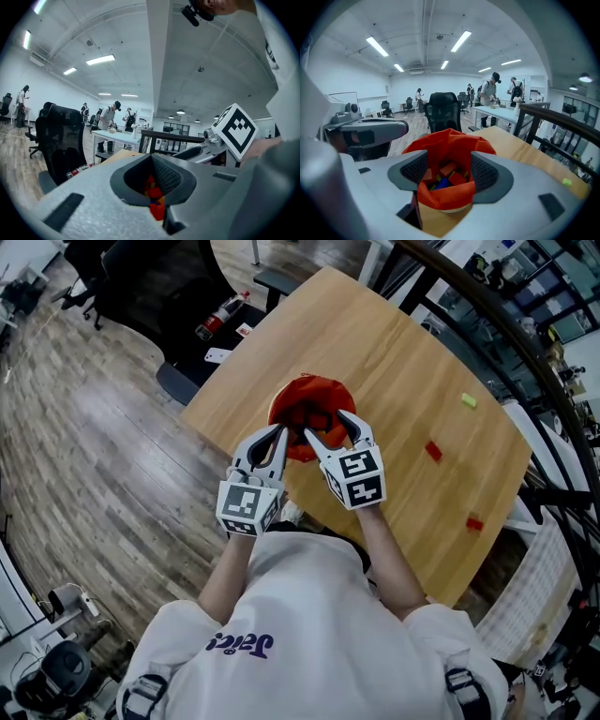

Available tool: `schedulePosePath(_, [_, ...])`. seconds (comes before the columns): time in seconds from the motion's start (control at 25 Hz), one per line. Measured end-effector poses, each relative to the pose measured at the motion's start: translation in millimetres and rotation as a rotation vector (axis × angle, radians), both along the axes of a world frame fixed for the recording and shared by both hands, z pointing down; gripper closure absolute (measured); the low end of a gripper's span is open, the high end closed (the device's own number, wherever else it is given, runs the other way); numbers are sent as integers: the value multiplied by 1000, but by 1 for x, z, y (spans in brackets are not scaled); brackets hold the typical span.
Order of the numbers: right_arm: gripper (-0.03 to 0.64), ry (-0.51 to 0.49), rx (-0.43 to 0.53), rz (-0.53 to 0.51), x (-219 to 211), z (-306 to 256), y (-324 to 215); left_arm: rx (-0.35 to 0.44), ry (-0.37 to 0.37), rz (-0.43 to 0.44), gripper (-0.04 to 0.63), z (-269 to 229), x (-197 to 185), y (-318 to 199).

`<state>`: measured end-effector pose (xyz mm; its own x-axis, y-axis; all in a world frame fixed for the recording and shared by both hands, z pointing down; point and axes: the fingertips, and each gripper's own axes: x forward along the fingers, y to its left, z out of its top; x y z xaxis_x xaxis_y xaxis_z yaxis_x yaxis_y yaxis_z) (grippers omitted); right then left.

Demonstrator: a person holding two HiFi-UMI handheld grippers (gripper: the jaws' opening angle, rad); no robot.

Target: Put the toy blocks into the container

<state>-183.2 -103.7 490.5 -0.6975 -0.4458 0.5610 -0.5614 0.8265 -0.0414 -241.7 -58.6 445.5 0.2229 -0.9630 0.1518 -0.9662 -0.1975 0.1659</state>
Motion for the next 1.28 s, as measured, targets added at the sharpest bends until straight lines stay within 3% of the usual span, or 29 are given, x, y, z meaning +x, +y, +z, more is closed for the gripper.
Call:
schedulePosePath(0.16, [344,-52,39,75,26,-14,-8,8,-2,63,581,-3,21,-8])
schedulePosePath(0.48, [344,-60,73,261,105,-21,-14,30,-7,249,581,-9,91,-26])
schedulePosePath(0.96, [344,-44,52,599,273,-10,0,16,0,588,581,-3,243,-40])
schedulePosePath(1.08, [345,-7,45,601,307,3,6,4,13,663,581,2,279,-38])
schedulePosePath(1.28, [344,165,61,504,360,26,3,-11,4,755,581,17,332,-45])
